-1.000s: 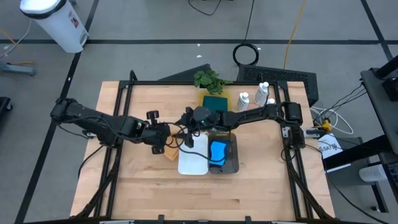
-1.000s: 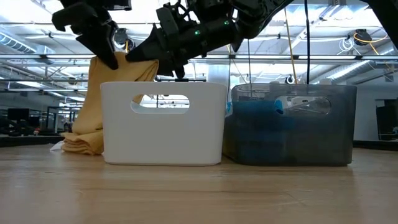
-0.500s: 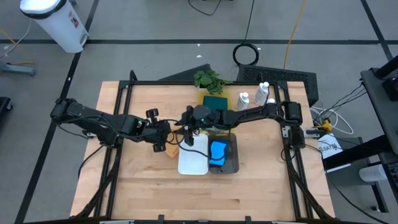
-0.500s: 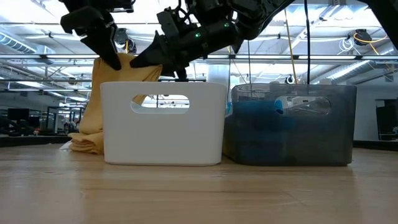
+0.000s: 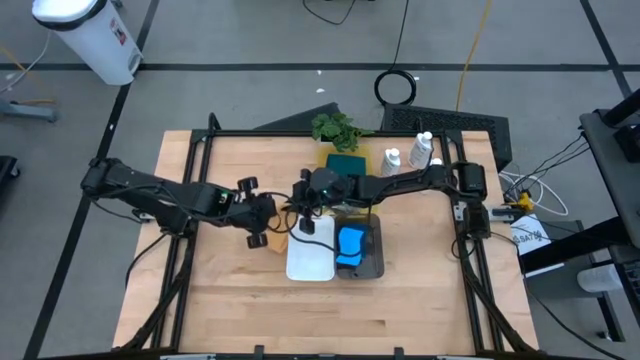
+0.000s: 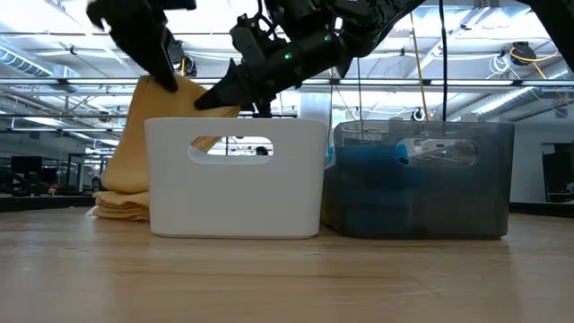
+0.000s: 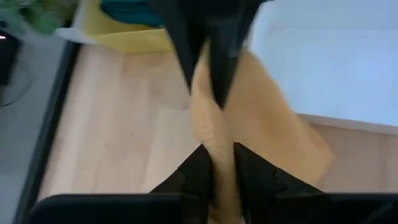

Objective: Pick & Place Kitchen Items
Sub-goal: Put the light orange microfiber into the yellow bin

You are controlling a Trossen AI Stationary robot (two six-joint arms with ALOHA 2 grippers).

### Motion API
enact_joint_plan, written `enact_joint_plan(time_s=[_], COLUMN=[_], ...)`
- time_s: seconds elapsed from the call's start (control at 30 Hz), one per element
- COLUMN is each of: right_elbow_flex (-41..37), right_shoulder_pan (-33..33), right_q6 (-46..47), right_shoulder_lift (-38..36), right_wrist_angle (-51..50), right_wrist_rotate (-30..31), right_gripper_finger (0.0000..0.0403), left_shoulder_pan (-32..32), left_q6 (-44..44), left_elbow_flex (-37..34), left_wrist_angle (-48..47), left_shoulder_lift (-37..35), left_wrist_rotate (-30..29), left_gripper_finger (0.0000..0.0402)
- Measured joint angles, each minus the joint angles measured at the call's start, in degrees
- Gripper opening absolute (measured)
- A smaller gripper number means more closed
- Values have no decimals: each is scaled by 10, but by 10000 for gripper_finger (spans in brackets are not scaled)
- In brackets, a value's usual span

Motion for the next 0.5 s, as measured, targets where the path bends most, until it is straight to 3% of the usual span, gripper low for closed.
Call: enact_joint_plan(time_s=[0.2, 0.5], right_elbow_flex=[-1, -1], right_shoulder_pan=[-1, -1], right_q6=[-29, -68], right_shoulder_lift=[-43, -137], right_wrist_angle=[-54, -166], right_wrist_rotate=[1, 4], right_gripper_finger=[4, 3], left_shoulder_pan=[0, 0], left_q6=[-8, 19], left_elbow_flex=[75, 160], left_wrist_angle=[-55, -74], left_shoulder_lift=[0, -1], left_wrist_rotate=[80, 119], left_gripper_finger=[76, 78])
